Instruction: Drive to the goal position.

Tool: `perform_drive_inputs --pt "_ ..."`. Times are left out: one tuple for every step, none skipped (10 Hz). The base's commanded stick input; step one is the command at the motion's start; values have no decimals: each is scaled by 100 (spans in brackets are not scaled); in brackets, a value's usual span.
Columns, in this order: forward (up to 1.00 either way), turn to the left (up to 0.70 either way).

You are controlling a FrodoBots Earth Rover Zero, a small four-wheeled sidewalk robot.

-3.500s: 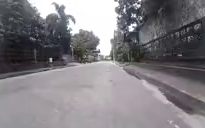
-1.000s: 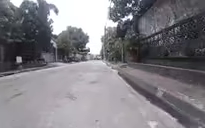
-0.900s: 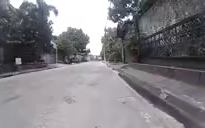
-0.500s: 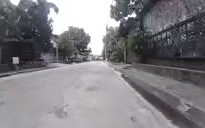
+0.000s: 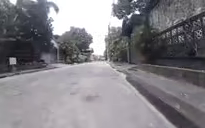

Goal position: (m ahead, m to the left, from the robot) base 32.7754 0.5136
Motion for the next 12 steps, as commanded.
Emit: perform_drive_inputs --pt "100 0" --pt "100 0" --pt "100 0" --pt "100 0" --pt "100 0" --pt "100 0" --pt "100 0" --pt "100 0" --pt "100 0" --pt "100 0" --pt "100 0" --pt "100 0"
